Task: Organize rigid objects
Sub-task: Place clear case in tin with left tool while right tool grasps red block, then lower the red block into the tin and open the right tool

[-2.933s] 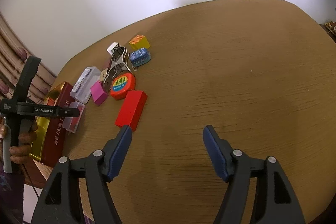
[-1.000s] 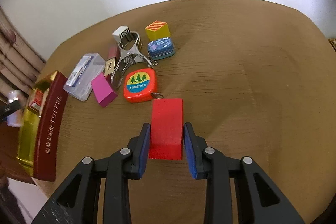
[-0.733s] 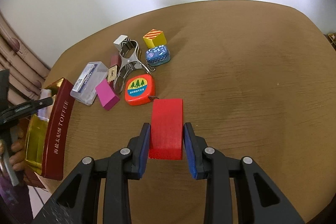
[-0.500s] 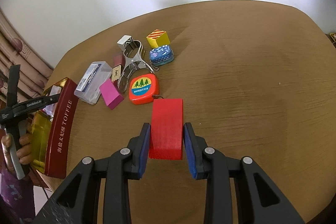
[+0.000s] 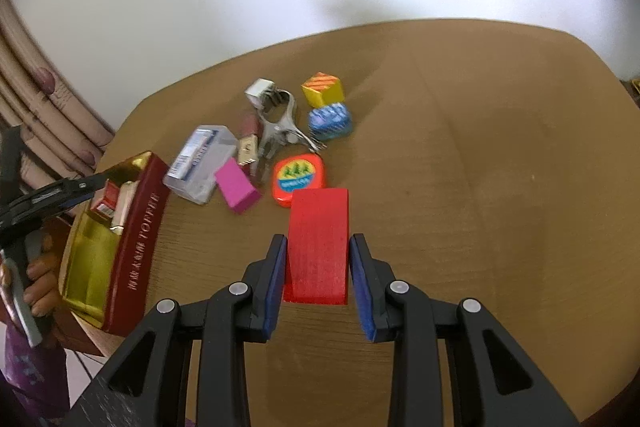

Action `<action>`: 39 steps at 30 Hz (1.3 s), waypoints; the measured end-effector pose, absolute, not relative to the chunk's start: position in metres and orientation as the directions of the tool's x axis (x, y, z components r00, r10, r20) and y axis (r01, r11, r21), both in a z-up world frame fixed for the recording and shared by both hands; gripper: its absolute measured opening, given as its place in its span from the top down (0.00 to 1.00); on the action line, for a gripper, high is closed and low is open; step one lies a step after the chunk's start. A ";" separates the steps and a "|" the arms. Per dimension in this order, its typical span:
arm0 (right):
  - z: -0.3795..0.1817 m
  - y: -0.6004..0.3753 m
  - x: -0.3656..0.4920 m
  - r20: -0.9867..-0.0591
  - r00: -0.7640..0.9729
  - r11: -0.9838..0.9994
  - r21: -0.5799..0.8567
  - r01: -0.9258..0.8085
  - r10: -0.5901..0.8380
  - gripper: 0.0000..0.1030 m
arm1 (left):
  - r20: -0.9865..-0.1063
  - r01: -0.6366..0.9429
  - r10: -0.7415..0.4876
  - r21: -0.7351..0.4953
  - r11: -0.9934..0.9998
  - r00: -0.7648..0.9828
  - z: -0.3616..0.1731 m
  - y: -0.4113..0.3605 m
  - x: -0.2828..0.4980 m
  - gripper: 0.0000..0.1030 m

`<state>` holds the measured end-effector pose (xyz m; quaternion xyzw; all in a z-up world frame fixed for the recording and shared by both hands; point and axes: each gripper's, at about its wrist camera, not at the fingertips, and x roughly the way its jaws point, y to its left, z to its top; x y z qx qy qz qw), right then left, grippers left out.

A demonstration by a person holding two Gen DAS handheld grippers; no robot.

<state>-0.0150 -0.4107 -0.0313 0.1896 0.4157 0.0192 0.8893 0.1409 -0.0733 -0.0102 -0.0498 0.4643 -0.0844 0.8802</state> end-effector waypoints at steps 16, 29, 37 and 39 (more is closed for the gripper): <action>0.032 -0.215 0.032 -0.664 0.500 0.831 0.454 -0.322 0.556 0.72 | -0.816 -0.353 0.147 -0.074 0.933 0.559 -0.025 0.049 -0.016 0.43; -0.016 -0.085 0.095 -0.786 0.315 0.827 0.402 -0.392 0.531 0.72 | -0.786 -0.325 0.208 0.009 0.946 0.582 -0.037 0.050 -0.015 0.43; -0.037 -0.070 0.123 -0.836 0.292 0.869 0.365 -0.336 0.464 0.72 | -0.804 -0.320 0.186 -0.006 0.947 0.565 -0.044 0.057 -0.007 0.43; -0.039 -0.070 0.125 -0.840 0.294 0.875 0.362 -0.322 0.455 0.72 | -0.805 -0.318 0.188 -0.002 0.948 0.563 -0.045 0.057 -0.005 0.43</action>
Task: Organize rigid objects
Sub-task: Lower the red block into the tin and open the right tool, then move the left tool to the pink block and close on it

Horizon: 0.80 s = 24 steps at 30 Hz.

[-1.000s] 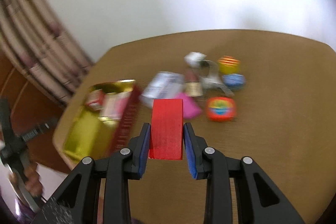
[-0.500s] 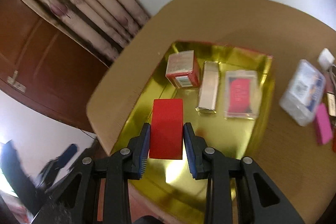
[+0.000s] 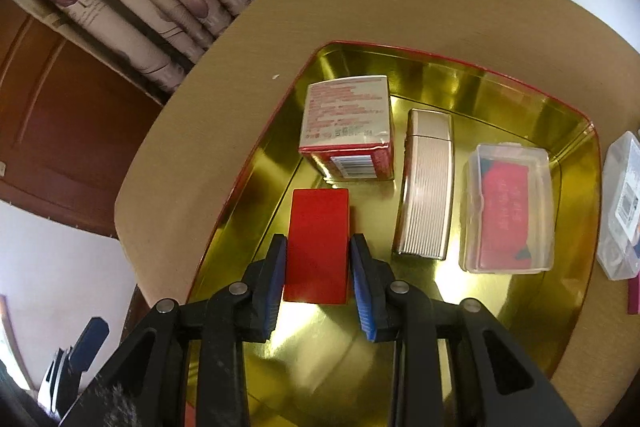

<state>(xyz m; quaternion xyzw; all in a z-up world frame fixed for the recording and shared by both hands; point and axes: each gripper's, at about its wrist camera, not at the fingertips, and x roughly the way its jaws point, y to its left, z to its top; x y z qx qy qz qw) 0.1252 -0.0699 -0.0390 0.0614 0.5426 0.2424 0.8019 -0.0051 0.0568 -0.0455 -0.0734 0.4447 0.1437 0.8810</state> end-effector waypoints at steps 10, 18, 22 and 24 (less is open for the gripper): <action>-0.016 -0.110 0.100 -0.716 0.384 0.812 0.497 -0.306 0.583 0.56 | -0.800 -0.306 0.195 0.015 0.952 0.567 -0.047 0.052 -0.006 0.43; -0.015 -0.261 -0.003 -0.686 0.657 0.946 0.283 -0.156 0.313 0.43 | -0.776 -0.237 0.204 0.072 0.969 0.596 -0.046 0.024 -0.015 0.43; -0.049 -0.356 -0.036 -0.746 0.647 0.966 0.253 0.054 0.159 0.42 | -0.746 -0.201 0.213 0.108 0.974 0.631 -0.041 0.004 -0.024 0.43; -0.061 -0.388 -0.053 -0.760 0.640 0.962 0.245 0.120 0.114 0.42 | -0.734 -0.185 0.202 0.105 0.977 0.649 -0.036 -0.004 -0.028 0.43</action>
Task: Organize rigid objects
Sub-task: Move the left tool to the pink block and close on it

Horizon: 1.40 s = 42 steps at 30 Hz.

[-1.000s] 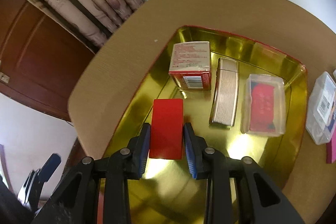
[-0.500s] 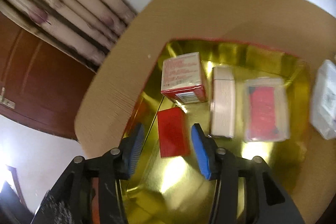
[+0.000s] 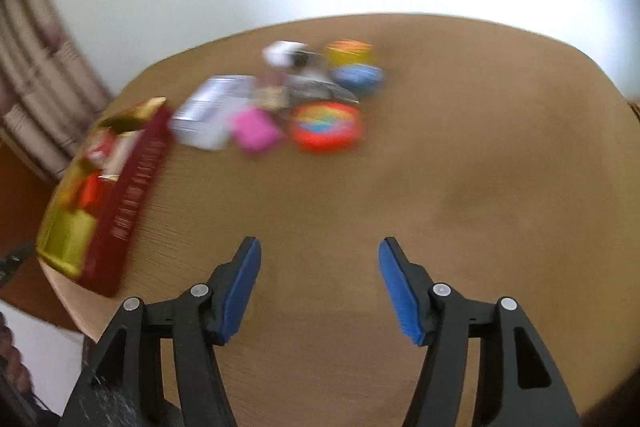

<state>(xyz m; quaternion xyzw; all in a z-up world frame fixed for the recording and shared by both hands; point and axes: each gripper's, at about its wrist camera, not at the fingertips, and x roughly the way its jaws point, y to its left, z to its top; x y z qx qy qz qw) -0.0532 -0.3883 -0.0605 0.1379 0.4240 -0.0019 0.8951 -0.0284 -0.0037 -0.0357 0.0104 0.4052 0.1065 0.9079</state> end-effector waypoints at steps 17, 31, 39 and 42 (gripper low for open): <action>-0.073 -0.466 -0.111 -0.729 0.669 0.906 0.369 0.205 0.146 0.38 | -0.785 0.297 -0.257 -0.098 0.950 0.564 0.027 -0.179 0.022 0.43; -0.061 -0.485 -0.115 -0.684 0.692 0.870 0.463 0.170 0.229 0.37 | -0.922 0.016 -0.262 -0.269 0.963 0.286 -0.056 -0.223 0.148 0.43; -0.058 -0.489 -0.114 -0.672 0.695 0.858 0.490 0.157 0.257 0.36 | -0.939 -0.061 -0.250 -0.271 0.961 0.237 -0.079 -0.235 0.174 0.43; -0.059 -0.490 -0.114 -0.675 0.689 0.853 0.498 0.160 0.265 0.36 | -0.943 -0.077 -0.261 -0.282 0.956 0.209 -0.087 -0.240 0.179 0.43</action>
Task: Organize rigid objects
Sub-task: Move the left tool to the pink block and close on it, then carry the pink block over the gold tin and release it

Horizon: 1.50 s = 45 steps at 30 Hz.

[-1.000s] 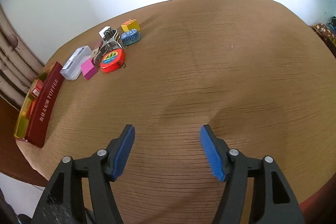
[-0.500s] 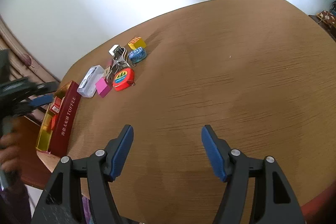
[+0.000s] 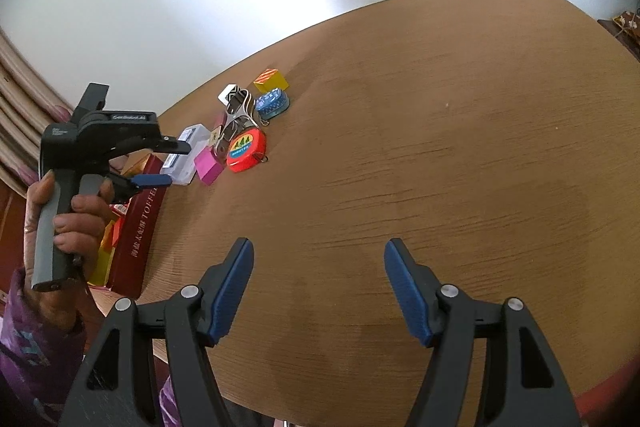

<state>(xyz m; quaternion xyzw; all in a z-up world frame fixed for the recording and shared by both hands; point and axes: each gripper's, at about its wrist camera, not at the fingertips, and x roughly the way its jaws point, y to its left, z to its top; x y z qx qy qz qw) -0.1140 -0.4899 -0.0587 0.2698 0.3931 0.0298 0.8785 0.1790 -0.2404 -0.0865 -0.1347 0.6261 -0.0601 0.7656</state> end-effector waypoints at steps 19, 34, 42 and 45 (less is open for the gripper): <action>-0.060 -0.494 -0.114 -0.671 0.684 0.832 0.528 0.170 0.287 0.33 | -0.961 -0.161 -0.202 -0.234 0.959 0.189 -0.121 -0.255 0.205 0.48; -0.057 -0.501 -0.115 -0.669 0.691 0.828 0.529 0.185 0.274 0.30 | -0.941 0.009 -0.243 -0.248 0.969 0.238 -0.098 -0.258 0.144 0.69; -0.055 -0.488 -0.116 -0.679 0.690 0.859 0.484 0.165 0.250 0.30 | -0.907 0.029 -0.267 -0.273 0.962 0.325 -0.050 -0.193 0.066 0.69; -0.052 -0.481 -0.117 -0.681 0.693 0.872 0.463 0.159 0.236 0.30 | -0.903 -0.023 -0.223 -0.248 0.968 0.367 -0.033 -0.147 0.052 0.69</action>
